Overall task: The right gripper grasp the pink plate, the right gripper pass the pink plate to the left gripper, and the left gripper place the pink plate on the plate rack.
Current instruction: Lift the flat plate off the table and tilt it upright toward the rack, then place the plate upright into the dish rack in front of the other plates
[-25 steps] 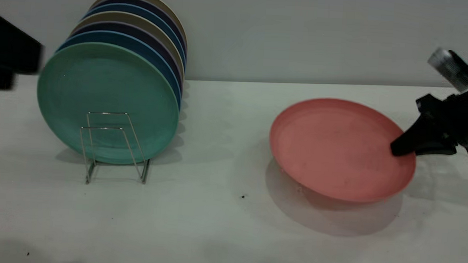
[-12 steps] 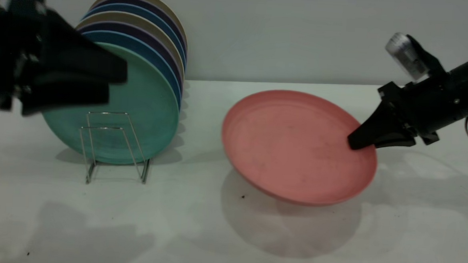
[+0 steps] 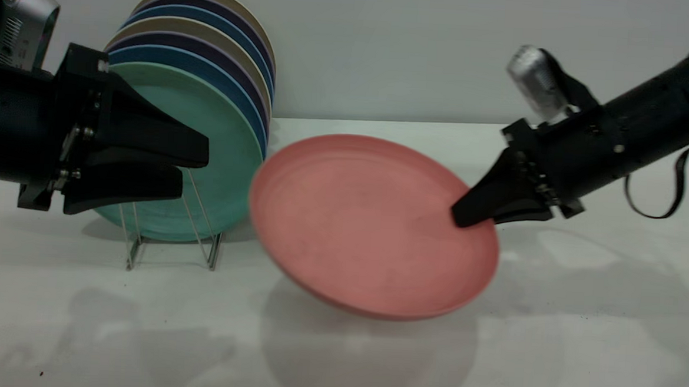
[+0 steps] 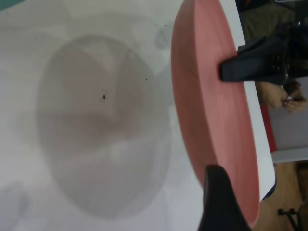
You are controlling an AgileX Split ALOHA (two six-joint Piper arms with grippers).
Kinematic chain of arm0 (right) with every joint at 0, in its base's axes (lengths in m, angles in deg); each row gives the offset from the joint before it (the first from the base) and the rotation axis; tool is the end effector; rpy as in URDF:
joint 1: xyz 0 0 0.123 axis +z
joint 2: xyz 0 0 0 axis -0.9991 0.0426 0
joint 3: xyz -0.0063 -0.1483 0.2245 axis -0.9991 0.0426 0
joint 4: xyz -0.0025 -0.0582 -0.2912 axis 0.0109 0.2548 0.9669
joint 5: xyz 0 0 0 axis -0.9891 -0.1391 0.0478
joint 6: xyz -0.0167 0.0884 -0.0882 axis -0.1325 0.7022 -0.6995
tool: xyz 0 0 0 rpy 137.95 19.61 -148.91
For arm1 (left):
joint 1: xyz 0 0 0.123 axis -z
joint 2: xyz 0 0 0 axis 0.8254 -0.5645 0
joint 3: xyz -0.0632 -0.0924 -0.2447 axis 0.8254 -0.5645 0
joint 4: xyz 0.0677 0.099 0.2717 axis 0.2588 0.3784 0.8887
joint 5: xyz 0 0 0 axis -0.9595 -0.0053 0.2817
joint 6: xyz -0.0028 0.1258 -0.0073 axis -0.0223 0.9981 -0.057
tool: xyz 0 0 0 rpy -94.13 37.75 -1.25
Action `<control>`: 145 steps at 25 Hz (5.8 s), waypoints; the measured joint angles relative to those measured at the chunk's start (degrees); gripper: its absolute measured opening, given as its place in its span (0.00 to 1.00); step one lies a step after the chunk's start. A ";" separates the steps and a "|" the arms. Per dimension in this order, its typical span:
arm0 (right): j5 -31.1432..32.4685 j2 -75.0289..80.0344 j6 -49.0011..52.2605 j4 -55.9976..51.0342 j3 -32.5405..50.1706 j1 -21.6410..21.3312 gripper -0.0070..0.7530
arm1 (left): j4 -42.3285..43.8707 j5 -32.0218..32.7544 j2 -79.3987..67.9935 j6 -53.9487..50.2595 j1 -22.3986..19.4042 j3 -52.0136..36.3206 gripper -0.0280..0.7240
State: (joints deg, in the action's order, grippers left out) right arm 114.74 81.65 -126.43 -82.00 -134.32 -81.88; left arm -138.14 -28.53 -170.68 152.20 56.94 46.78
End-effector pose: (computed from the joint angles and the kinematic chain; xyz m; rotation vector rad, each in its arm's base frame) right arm 0.4037 0.1380 0.0018 -0.4752 2.5891 1.2326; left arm 0.2854 -0.0908 0.0578 -0.0807 2.4396 -1.0660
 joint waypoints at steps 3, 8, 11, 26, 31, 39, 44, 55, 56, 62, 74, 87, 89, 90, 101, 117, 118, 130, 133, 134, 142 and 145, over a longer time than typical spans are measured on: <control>0.44 0.00 0.00 -0.40 0.00 1.87 0.03 | 0.15 0.05 -0.02 -2.19 0.00 0.01 0.66; 2.11 0.00 0.00 -0.74 0.00 2.53 0.03 | 3.15 0.05 -0.02 -5.18 0.00 0.01 0.66; 2.91 0.00 0.27 -0.80 0.00 2.86 0.03 | 5.23 0.05 -0.02 -6.67 0.00 0.01 0.66; 4.67 -0.57 1.34 -2.72 0.00 9.51 0.03 | 6.86 -0.75 -0.02 -7.23 0.00 0.01 0.66; 4.94 -3.08 1.29 -3.32 0.00 9.73 0.03 | 7.50 -1.74 -0.02 -8.10 0.00 0.01 0.66; 4.43 -5.73 0.96 -4.52 0.00 12.13 0.04 | 7.53 -2.34 -0.02 -8.21 0.00 0.06 0.50; 4.09 -5.78 0.18 -4.52 0.07 12.59 0.07 | 7.42 -2.18 -0.02 -8.21 0.00 0.06 0.20; 5.79 -5.92 0.11 -5.23 0.07 11.05 0.60 | 8.76 -4.51 -0.02 -4.74 0.00 0.06 0.20; 6.11 -5.99 0.66 -5.23 0.07 10.06 0.65 | 8.97 -5.25 -0.02 -4.31 0.00 0.06 0.20; 10.64 -6.10 4.48 -4.34 0.07 -0.25 0.72 | 9.10 -6.91 -0.02 2.07 0.00 0.06 0.20; 1.97 -7.70 20.68 23.34 0.07 -5.21 0.54 | 29.53 -11.44 4.51 -11.08 0.00 7.63 0.20; -3.28 -14.80 46.45 52.85 0.07 -5.10 0.54 | 64.08 -7.11 8.64 -17.01 0.00 24.31 0.20; -3.28 -14.80 46.74 52.91 0.07 -5.10 0.54 | 67.02 -5.76 8.64 -6.60 0.00 26.43 0.20; -3.28 -14.82 46.86 52.91 0.07 -5.10 0.54 | 67.25 -4.95 8.64 -1.50 0.00 27.35 0.20; -3.72 -14.82 46.88 52.96 0.07 -5.10 0.54 | 59.40 -8.97 8.64 34.41 0.00 29.44 0.20; -3.77 -14.82 46.88 52.96 0.07 -5.10 0.54 | 54.58 -15.26 5.75 35.51 0.00 29.44 0.20; -3.77 -14.82 46.88 52.96 0.07 -5.10 0.54 | 54.58 -15.73 5.24 35.51 0.00 29.44 0.20; -3.77 -14.82 46.92 52.96 0.07 -5.10 0.54 | 54.58 -17.18 3.82 35.41 0.00 29.44 0.20; -3.77 -14.82 46.92 52.96 0.07 -5.10 0.54 | 54.58 -17.45 2.38 35.41 0.00 29.44 0.20; -3.77 -14.82 46.92 52.96 0.07 -5.10 0.54 | 54.58 -17.82 1.76 35.41 0.00 29.44 0.20; -3.77 -14.82 46.92 52.96 0.07 -5.10 0.54 | 54.58 -21.09 -2.33 35.47 0.00 29.44 0.20; -3.77 -14.82 46.92 52.96 0.07 -5.10 0.54 | 54.54 -21.47 -3.76 35.51 0.00 29.44 0.20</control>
State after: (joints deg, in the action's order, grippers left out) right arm 110.97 66.83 -79.51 -29.05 -134.25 -86.97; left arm -83.60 -50.00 -174.44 187.71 56.94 76.22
